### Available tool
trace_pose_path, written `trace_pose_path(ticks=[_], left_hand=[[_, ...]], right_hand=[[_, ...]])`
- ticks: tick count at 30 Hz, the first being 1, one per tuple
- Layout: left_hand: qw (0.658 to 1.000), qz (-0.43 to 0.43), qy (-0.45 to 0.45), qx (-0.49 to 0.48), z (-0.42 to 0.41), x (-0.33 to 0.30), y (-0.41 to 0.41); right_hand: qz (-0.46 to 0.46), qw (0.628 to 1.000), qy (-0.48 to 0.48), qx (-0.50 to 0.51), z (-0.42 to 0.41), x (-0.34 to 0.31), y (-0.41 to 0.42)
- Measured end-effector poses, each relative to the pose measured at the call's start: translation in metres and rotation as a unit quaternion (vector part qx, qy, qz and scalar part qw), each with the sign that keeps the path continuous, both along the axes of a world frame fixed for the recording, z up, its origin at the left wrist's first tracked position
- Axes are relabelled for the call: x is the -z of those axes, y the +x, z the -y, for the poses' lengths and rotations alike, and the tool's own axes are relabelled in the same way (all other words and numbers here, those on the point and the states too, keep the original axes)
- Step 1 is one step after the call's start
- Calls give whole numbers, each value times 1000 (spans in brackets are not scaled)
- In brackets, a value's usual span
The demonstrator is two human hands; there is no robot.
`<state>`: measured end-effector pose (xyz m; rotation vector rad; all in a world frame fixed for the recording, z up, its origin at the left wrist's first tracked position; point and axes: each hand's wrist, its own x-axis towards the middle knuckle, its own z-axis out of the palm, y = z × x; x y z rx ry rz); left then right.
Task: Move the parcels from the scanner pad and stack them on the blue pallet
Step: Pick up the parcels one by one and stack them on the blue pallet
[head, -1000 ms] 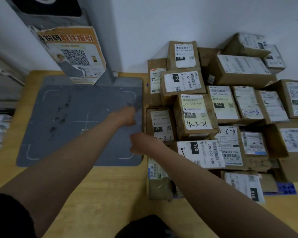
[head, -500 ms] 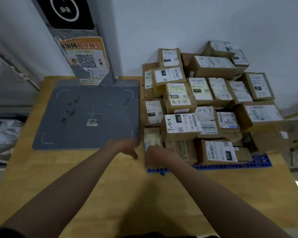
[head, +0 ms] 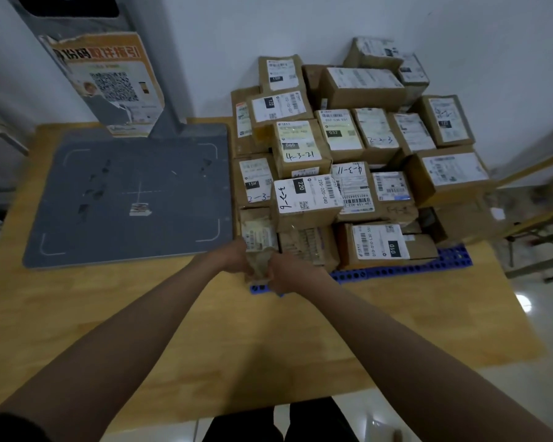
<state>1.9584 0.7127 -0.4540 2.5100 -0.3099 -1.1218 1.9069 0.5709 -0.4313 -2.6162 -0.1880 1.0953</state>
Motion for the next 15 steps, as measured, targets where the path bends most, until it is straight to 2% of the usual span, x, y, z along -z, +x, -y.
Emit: trace_pose_path(ticks=[4,9,15], left_hand=[[1000,6,12,14,1,-3,-2],[988,29,146,43,2,-23,-6],[977,31,192,83,9,-52,-21]], right_hand=[[-6,1000,3,-7,1,-2,-3],[-26,999,-11,-29,11,-14,-9],[-28,998,-29,-48,44,-39,-26]])
